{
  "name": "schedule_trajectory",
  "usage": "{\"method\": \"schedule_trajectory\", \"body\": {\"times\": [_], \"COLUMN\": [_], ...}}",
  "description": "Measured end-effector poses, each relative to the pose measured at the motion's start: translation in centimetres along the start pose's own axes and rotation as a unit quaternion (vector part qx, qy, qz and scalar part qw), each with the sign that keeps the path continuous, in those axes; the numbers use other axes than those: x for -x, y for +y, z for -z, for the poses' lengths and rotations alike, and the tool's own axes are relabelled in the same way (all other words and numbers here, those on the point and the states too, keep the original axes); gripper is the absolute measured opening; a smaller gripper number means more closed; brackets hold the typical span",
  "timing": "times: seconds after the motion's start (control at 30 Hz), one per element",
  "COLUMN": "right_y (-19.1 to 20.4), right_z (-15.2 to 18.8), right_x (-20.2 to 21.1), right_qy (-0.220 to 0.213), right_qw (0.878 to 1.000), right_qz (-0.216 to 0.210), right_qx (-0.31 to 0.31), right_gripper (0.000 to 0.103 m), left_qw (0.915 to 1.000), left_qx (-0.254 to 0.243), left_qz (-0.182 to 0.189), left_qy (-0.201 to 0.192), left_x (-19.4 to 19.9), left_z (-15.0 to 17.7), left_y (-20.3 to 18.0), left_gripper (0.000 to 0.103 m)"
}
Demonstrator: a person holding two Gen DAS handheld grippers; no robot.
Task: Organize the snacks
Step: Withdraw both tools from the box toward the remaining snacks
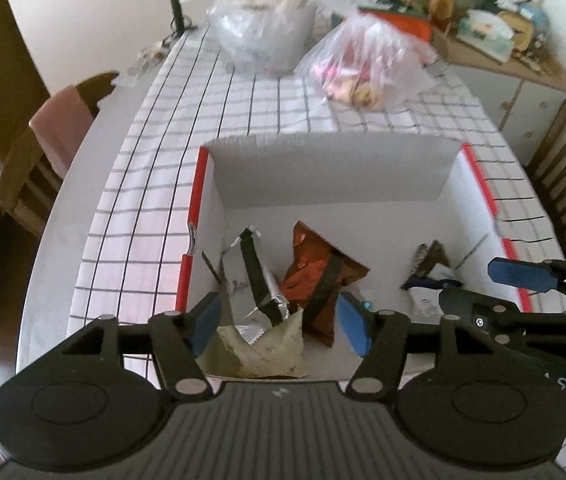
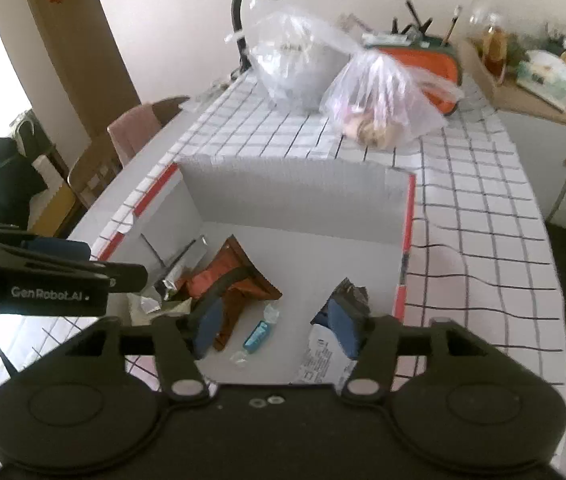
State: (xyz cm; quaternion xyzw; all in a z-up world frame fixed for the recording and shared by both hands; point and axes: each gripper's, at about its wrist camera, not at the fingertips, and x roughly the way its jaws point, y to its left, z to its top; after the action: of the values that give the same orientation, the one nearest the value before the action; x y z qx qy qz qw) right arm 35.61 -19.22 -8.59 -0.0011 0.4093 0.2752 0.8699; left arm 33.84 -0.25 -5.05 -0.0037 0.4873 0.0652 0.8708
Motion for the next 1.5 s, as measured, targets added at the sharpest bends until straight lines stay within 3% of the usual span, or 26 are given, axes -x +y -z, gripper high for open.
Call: {"method": "schedule_trajectory", "body": {"times": [0.33, 0.53, 0.8, 1.1, 1.33, 1.5], "right_y": [1.3, 2.5, 4.4, 6.1, 7.5, 7.8], "right_z": [2.4, 4.4, 8.2, 13.2, 14.7, 15.5], "right_x": [5.6, 7.8, 8.6, 6.5, 3.4, 1.5], "right_qy": [-0.038, -0.049, -0.030, 0.021, 0.065, 0.091], "right_qw": [0.999, 0.997, 0.995, 0.989, 0.985, 0.981], "right_qz": [0.019, 0.029, 0.048, 0.057, 0.076, 0.091], "right_qx": [-0.026, -0.047, -0.083, -0.136, -0.140, -0.148], "right_gripper": [0.090, 0.101, 0.103, 0.103, 0.103, 0.103], "left_qw": [0.9979, 0.9958, 0.9944, 0.9946, 0.9913, 0.9905], "left_qx": [-0.009, -0.018, -0.018, -0.002, 0.028, 0.018], "left_qz": [0.050, 0.063, 0.088, 0.103, 0.103, 0.095], "left_qy": [-0.040, -0.063, -0.057, 0.008, 0.077, 0.097], "left_x": [4.2, 6.5, 7.9, 5.9, 2.7, 1.7], "left_z": [2.4, 4.8, 8.0, 13.8, 18.0, 19.7], "left_y": [0.6, 1.1, 3.3, 6.4, 8.3, 8.0], "left_gripper": [0.065, 0.074, 0.075, 0.077, 0.077, 0.077]}}
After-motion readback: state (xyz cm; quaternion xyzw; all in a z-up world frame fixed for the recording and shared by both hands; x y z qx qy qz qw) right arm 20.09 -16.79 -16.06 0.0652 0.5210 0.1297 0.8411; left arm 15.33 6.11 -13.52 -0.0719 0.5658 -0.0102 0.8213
